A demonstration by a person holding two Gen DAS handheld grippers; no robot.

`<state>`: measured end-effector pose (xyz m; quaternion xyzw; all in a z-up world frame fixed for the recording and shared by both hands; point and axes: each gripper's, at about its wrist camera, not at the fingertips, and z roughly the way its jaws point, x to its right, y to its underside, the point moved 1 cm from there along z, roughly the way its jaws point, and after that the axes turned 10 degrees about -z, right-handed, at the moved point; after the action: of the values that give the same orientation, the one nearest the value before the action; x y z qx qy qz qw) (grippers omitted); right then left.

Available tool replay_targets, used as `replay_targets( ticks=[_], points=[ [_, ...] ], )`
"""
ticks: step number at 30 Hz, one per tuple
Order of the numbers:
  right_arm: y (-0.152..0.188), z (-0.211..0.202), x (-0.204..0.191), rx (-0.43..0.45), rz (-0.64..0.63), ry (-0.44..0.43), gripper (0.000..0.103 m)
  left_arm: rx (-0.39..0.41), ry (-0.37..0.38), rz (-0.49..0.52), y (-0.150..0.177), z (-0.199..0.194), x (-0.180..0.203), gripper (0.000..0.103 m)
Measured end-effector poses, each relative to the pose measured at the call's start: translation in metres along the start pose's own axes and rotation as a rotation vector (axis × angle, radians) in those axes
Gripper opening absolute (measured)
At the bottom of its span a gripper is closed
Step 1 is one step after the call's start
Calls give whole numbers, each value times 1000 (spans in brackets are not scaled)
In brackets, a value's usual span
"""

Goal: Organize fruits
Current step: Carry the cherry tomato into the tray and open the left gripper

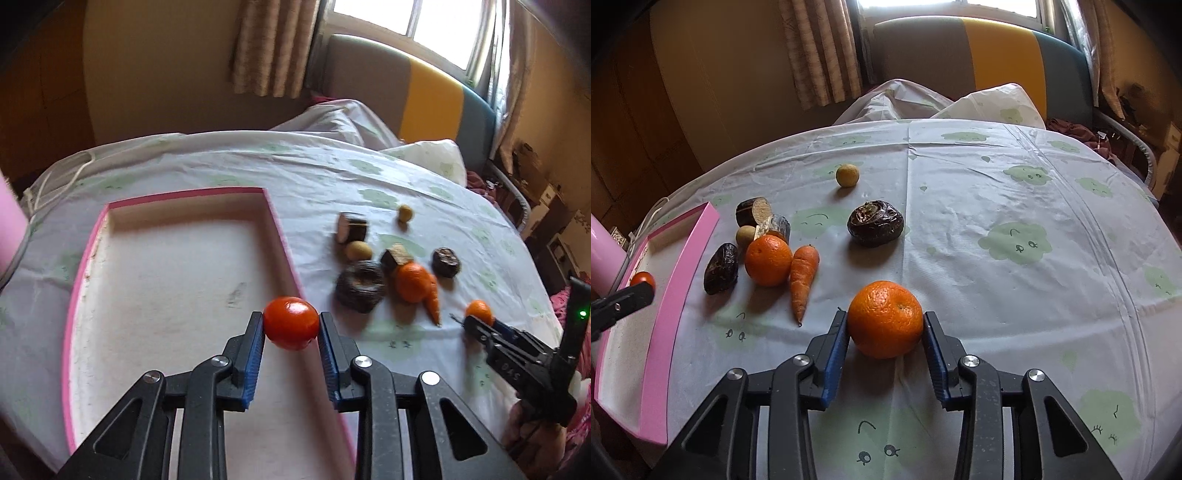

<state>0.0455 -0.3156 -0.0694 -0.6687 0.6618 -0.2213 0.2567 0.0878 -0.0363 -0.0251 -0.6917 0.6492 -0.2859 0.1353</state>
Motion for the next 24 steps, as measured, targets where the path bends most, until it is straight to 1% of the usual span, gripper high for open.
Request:
replay_targets(
  ticks=[2, 6, 8, 10, 14, 16, 21, 23, 24],
  points=[
    [0, -1, -1, -2, -8, 10, 40, -14, -55, -33, -3, 6, -25, 29],
    [0, -3, -5, -11, -11, 11, 39, -9, -166, -73, -11, 16, -61, 29],
    [0, -4, -8, -15, -21, 16, 39, -10, -194, -114, -15, 18, -75, 30],
    [0, -5, -12, -20, -31, 14, 39, 1, -224, -132, -14, 14, -83, 32],
    [1, -5, -19, -30, -55, 21, 39, 21, -210, -137, -8, 2, -84, 35],
    [1, -6, -20, -32, -53, 15, 39, 32, -189, -133, -5, -3, -81, 35],
    [2, -6, -26, -41, -74, 15, 39, 14, -147, -131, 5, -8, -77, 38],
    [2, -8, -28, -42, -71, 9, 39, 11, -131, -131, 9, -10, -76, 48],
    [1, -9, -29, -40, -73, 4, 39, 12, -123, -131, 11, -11, -75, 55]
  ],
)
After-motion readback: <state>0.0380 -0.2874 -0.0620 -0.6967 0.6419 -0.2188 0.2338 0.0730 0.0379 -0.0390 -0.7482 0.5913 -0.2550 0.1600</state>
